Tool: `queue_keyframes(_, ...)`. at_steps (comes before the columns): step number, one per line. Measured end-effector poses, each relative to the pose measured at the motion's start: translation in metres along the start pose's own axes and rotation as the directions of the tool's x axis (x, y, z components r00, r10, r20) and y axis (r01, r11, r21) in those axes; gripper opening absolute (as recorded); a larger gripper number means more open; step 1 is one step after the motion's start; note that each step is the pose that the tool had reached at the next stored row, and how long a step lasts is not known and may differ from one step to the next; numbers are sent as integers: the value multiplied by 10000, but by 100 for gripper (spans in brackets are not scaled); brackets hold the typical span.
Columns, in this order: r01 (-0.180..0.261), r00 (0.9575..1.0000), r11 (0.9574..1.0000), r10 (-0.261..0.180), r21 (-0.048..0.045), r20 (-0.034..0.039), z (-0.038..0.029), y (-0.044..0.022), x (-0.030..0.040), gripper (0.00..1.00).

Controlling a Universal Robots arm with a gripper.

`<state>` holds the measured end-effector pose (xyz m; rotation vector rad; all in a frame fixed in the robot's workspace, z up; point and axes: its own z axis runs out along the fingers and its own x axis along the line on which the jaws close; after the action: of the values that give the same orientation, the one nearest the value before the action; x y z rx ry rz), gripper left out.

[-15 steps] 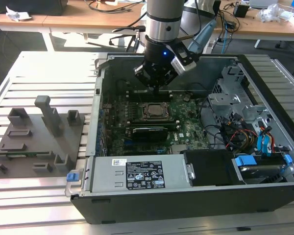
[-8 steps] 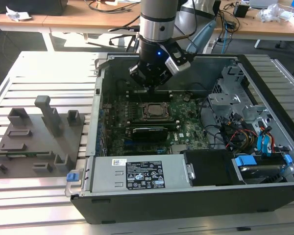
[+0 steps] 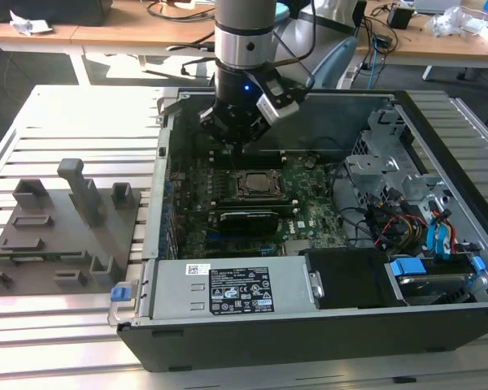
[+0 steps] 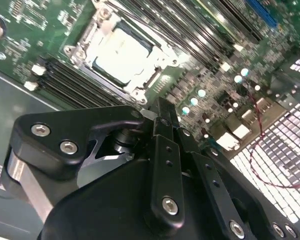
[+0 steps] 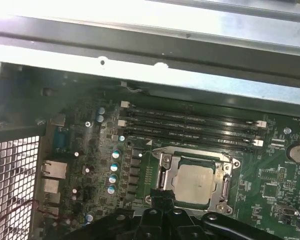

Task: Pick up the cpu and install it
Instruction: 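Install the first cpu locking lever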

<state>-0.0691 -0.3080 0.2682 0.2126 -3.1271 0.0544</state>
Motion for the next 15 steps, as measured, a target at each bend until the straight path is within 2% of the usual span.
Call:
queue_keyframes(6, -3, 10000, 10000, 3, 1, 7, 1, 72, 222, 11)
queue_keyframes(8, -2, 10000, 10000, 2, 2, 6, 0, 99, 262, 11)
queue_keyframes(11, -5, 10000, 10000, 5, 0, 7, 3, 159, 271, 11)
queue_keyframes(13, -32, 10000, 10000, 32, 0, 5, 19, 231, 262, 11)
queue_keyframes(15, -103, 9999, 9999, 103, -2, 5, 31, 251, 259, 11)
